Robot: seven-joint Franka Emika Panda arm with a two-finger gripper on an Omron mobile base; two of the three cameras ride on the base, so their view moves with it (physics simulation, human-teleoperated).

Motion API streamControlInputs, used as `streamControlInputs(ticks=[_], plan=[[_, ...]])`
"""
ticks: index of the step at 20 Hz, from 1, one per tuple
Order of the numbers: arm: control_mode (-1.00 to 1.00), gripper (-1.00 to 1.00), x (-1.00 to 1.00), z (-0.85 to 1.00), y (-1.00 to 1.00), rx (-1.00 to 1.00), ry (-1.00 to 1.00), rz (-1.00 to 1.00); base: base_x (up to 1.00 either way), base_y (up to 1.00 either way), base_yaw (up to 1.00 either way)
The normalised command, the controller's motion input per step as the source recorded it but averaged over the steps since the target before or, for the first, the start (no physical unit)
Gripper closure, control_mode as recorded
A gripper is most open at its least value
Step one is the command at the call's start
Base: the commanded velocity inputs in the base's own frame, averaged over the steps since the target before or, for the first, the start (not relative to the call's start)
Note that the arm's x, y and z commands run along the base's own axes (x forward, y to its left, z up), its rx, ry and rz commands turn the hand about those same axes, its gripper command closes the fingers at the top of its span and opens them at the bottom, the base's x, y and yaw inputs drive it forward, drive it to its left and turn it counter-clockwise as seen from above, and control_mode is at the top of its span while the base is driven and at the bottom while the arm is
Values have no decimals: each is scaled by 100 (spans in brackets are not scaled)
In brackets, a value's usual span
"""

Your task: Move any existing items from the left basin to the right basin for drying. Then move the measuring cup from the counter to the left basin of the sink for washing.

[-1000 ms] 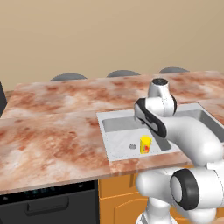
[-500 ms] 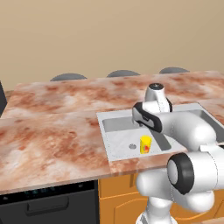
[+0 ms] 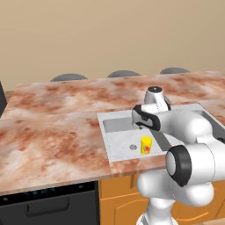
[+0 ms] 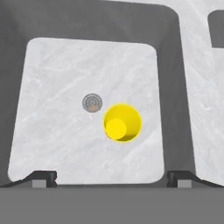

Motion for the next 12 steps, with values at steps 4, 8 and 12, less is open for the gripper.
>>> streamControlInputs(ticks=[4,8,12], plan=[[-100,-100,0,-16,0,0,3,0,0,0,0],[-100,-100,5,-20,0,0,1,0,0,0,0],[-100,-100,16,-25,0,0,0,0,0,0,0]])
